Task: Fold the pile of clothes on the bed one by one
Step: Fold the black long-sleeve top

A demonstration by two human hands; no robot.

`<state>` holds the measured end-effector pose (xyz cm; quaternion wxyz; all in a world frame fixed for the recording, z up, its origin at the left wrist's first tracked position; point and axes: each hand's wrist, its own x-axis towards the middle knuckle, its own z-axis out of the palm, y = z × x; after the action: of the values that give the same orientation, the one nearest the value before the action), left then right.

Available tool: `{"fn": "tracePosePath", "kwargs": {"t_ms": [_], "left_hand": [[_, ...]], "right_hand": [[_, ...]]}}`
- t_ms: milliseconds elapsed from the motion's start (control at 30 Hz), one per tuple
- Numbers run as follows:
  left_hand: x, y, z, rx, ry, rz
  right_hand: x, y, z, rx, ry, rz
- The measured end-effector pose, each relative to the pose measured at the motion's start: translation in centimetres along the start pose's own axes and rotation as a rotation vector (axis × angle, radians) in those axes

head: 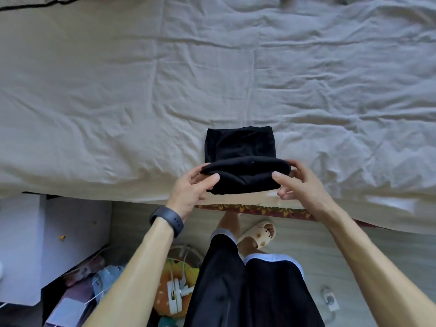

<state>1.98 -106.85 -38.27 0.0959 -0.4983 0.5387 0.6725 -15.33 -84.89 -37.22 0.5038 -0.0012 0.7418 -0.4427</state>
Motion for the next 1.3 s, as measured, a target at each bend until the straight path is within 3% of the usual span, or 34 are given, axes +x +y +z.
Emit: {"fn": "tracePosePath", "kwargs": {"t_ms": [167, 367, 467, 633, 1000, 1100, 1233, 1300], "left_hand": [[7.7, 2.3, -0.4, 0.617, 0.215, 0.136], [13.2, 2.5, 1.0, 0.599, 0.305, -0.01], [14.0, 2.8, 1.6, 0.682, 0.271, 0.044], [15.0, 3.6, 1.7, 0.666, 0.349, 0.057], [17.4, 4.4, 2.5, 0.863, 0.393, -0.064], [16.2, 4.0, 2.7, 0.753, 0.378, 0.009], [14.0, 2.2, 2.1, 0.243, 0.266, -0.037], [13.9, 1.7, 1.4, 0.103, 0.221, -0.087]], "right_hand": [[7.8, -1.1, -0.1, -0.323, 0.127, -0.039], [13.3, -0.3, 0.7, -0.477, 0.443, -0.08], [14.4, -0.6, 0.8, -0.498, 0.455, -0.105], [14.8, -0.1, 1.1, -0.471, 0.626, -0.061], [18.1, -0.2, 1.2, -0.536, 0.596, 0.116], [16.2, -0.8, 1.4, -0.432, 0.551, 0.074], [12.2, -0.6, 2.1, -0.149, 0.32, 0.067], [11.6, -0.1, 2.3, -0.136, 0.246, 0.07]]}}
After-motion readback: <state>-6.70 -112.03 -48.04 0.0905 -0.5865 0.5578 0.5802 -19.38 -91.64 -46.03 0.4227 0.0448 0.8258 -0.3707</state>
